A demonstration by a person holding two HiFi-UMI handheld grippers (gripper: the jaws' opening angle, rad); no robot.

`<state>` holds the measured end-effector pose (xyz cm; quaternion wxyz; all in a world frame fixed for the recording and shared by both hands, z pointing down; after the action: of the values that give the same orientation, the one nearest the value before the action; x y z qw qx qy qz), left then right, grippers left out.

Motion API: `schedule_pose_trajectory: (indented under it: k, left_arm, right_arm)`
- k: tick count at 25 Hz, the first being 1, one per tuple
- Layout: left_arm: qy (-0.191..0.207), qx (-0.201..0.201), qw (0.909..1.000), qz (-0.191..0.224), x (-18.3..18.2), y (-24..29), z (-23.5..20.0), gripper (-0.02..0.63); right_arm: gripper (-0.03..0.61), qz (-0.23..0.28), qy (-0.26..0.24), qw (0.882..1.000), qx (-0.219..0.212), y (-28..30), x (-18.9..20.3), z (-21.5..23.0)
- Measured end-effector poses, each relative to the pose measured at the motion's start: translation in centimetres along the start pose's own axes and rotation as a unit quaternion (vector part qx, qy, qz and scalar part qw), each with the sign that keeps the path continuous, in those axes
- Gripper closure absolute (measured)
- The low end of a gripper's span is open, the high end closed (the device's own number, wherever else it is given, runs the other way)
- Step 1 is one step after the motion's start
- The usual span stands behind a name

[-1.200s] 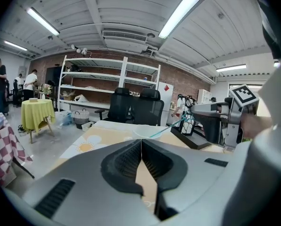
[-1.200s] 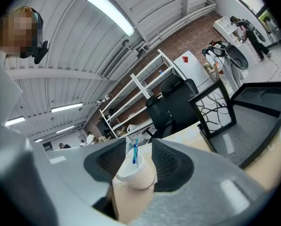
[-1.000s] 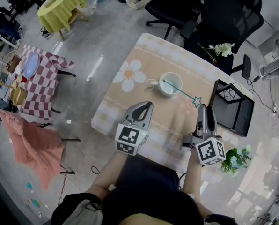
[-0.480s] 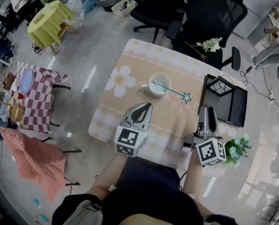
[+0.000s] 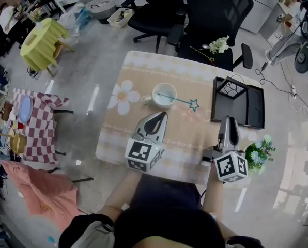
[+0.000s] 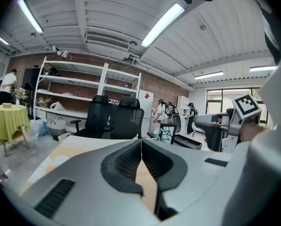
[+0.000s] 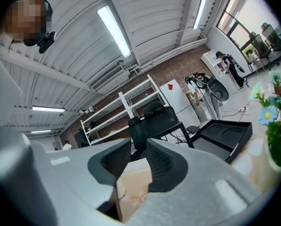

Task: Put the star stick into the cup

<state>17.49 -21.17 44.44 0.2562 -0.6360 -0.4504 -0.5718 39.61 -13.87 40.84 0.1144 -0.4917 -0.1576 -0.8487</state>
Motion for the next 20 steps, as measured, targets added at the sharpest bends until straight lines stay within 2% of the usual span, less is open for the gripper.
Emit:
schedule_pose_trajectory:
  k: [4, 10, 15, 20]
  left_arm:
    - [0.004, 0.013, 0.9999, 0.010, -0.7, 0.4, 0.5, 0.600]
    - [0.003, 0.023, 0.9993, 0.028, -1.4, 0.8, 1.1, 0.601]
    - [0.014, 0.028, 0.9989, 0.035, -1.9, 0.9, 1.6, 0.600]
    - [0.024, 0.022, 0.9988, 0.035, -1.9, 0.8, 1.6, 0.601]
  right_arm:
    - [0.510, 0.006, -0.018, 1.000, 0.010, -0.6, -0.1, 0.5]
    - [0.558, 0.024, -0.094, 0.995, 0.014, -1.6, -0.4, -0.1]
    - [0.574, 0.020, -0.146, 0.989, 0.006, -2.1, 0.4, -0.6]
    - [0.575, 0.006, -0.176, 0.984, 0.001, -2.0, 1.9, -0.5]
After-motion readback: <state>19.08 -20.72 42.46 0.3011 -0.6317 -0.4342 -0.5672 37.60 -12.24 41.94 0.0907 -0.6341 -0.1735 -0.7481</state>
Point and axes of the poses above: the fingertips, and each gripper's own axes: y forward along the fingers, z to its right, x out of its underside, the point moved 2 cm from there along -y, backward along the fingers, and after that the axes turned 15 degrees about x, right-handed, at the moved point
